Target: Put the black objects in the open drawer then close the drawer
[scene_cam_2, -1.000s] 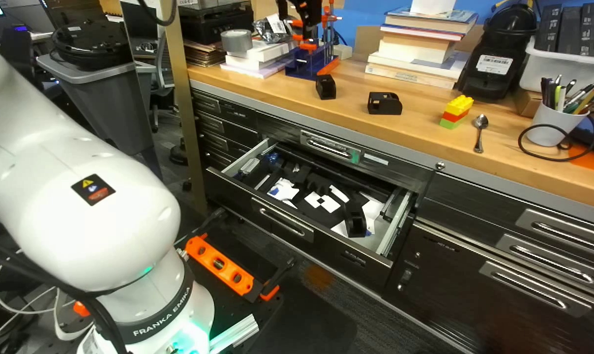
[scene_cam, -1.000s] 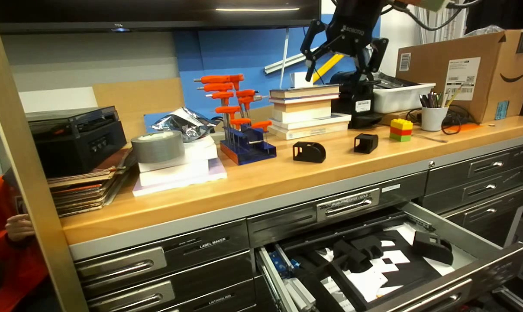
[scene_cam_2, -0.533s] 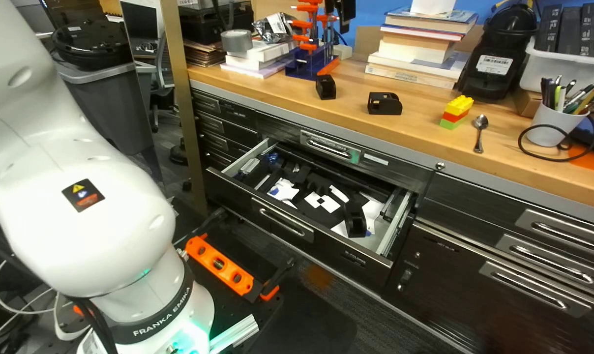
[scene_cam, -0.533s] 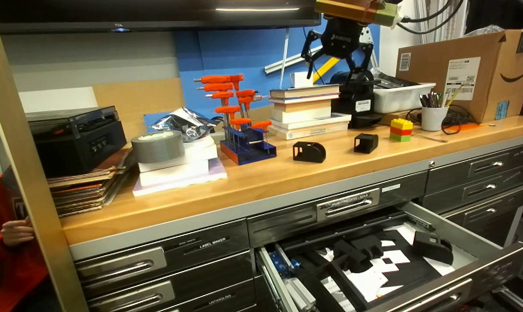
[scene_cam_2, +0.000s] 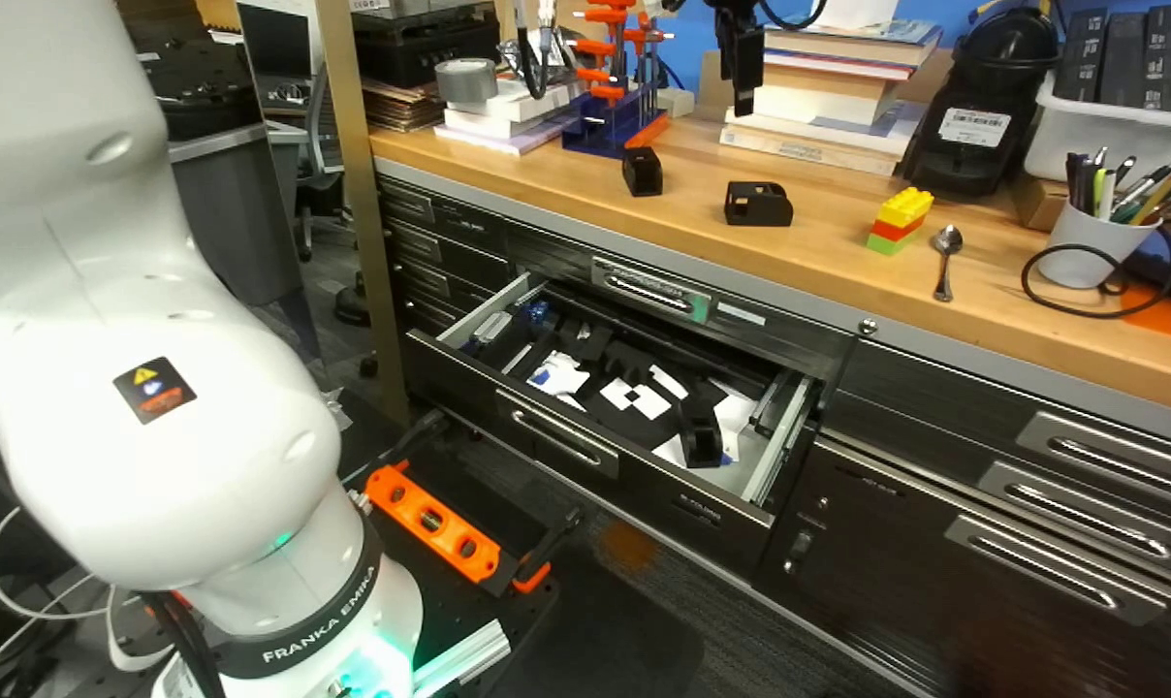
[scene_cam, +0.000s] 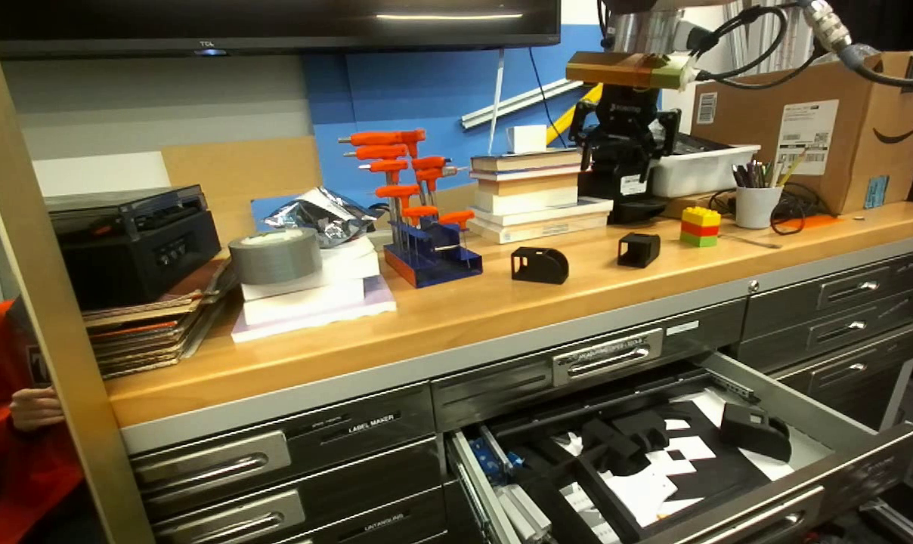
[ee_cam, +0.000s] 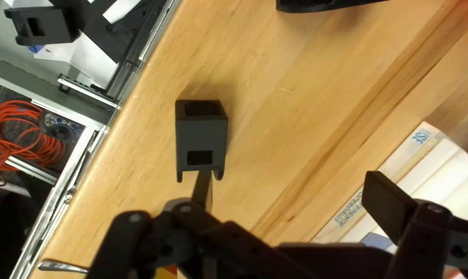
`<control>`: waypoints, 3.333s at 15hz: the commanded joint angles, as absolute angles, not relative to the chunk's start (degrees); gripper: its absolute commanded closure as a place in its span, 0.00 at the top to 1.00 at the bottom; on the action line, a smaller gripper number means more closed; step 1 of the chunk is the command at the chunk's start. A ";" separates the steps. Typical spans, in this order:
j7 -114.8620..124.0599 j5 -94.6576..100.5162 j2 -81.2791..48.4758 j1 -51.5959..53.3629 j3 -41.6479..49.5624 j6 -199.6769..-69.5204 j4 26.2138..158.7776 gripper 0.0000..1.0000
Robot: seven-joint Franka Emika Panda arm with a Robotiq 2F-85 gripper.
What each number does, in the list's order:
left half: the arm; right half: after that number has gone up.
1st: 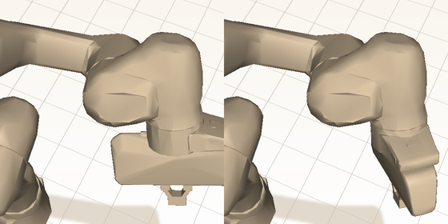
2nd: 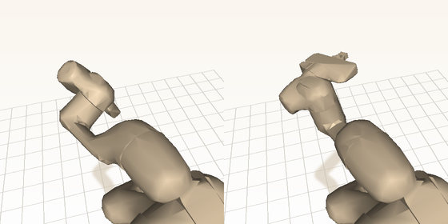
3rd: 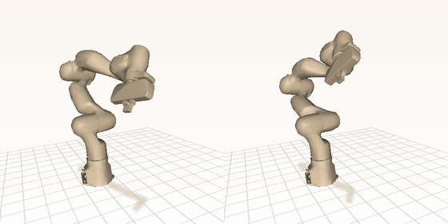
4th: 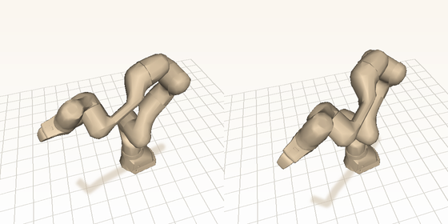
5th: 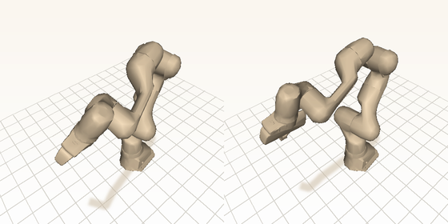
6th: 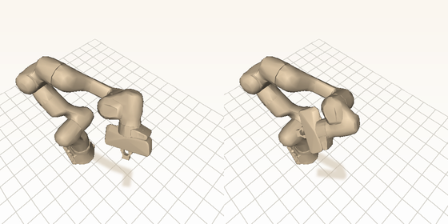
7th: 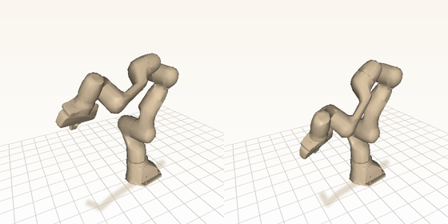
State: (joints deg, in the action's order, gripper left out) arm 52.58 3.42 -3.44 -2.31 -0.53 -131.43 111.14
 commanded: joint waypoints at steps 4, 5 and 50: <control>56.52 4.04 -10.00 -1.60 2.62 -125.57 104.88 1.00; 56.81 4.02 -10.85 -1.60 3.04 -124.93 104.24 1.00; 52.94 -4.52 -6.93 -4.70 6.44 -125.04 129.72 0.31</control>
